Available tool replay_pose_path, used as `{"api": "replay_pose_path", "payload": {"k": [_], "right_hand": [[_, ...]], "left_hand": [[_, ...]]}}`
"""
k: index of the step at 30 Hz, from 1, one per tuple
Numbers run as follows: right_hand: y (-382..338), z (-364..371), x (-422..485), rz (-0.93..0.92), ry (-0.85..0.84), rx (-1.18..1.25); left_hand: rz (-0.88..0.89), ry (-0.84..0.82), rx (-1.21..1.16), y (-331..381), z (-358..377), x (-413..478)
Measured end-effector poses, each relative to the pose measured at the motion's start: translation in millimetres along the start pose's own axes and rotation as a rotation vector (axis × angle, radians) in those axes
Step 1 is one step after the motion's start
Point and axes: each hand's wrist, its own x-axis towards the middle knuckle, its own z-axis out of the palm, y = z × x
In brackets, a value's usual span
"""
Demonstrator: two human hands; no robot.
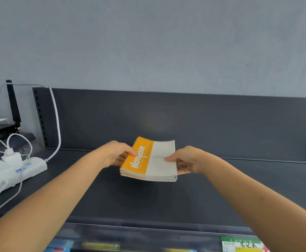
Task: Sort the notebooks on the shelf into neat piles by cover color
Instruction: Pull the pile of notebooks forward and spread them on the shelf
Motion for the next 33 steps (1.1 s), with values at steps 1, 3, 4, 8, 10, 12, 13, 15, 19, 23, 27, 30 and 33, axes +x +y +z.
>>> {"api": "replay_pose_path", "payload": {"k": [1, 3, 4, 8, 10, 12, 13, 15, 19, 23, 27, 30, 33], "right_hand": [[1.6, 4.9, 4.0, 0.016, 0.003, -0.035], [7.0, 15.7, 13.0, 0.033, 0.036, -0.197], [8.9, 18.6, 16.3, 0.022, 0.081, -0.368], [11.5, 12.4, 18.4, -0.175, 0.328, -0.945], [12.8, 1.2, 12.7, -0.262, 0.389, -1.085], [16.6, -15.5, 8.7, -0.305, 0.45, -1.222], [19.4, -25.7, 5.9, -0.308, 0.478, -1.257], [27.7, -50.2, -2.3, -0.28, 0.512, -1.282], [50.6, -116.3, -34.3, -0.183, 0.589, -1.317], [74.7, -204.1, -81.2, -0.11, 0.702, -1.259], [106.3, -302.2, -133.2, -0.012, 0.767, -1.244], [131.3, -377.4, -169.1, 0.066, 0.81, -1.244], [153.8, -447.9, -201.0, 0.111, 0.857, -1.221]], "left_hand": [[-0.024, 0.017, 0.032, -4.3, -0.2, 2.6], [-0.047, 0.053, 0.124, -13.8, 1.1, 8.4], [-0.038, 0.072, 0.221, -18.2, 2.0, 11.4], [0.114, 0.233, 0.817, -18.9, 5.1, 16.2], [0.212, 0.283, 0.943, -10.7, 12.6, 13.9], [0.325, 0.324, 1.021, 0.3, 28.3, 10.9], [0.378, 0.332, 1.053, 6.9, 39.4, 8.1], [0.459, 0.332, 1.118, 22.2, 67.1, 0.6], [0.581, 0.288, 1.224, 57.3, 140.0, -11.0], [0.717, 0.281, 1.289, 97.7, 238.0, -26.2], [0.829, 0.248, 1.249, 139.0, 353.2, -50.0], [0.875, 0.209, 1.217, 168.6, 442.0, -70.2], [0.922, 0.164, 1.187, 198.4, 523.0, -88.7]]}}
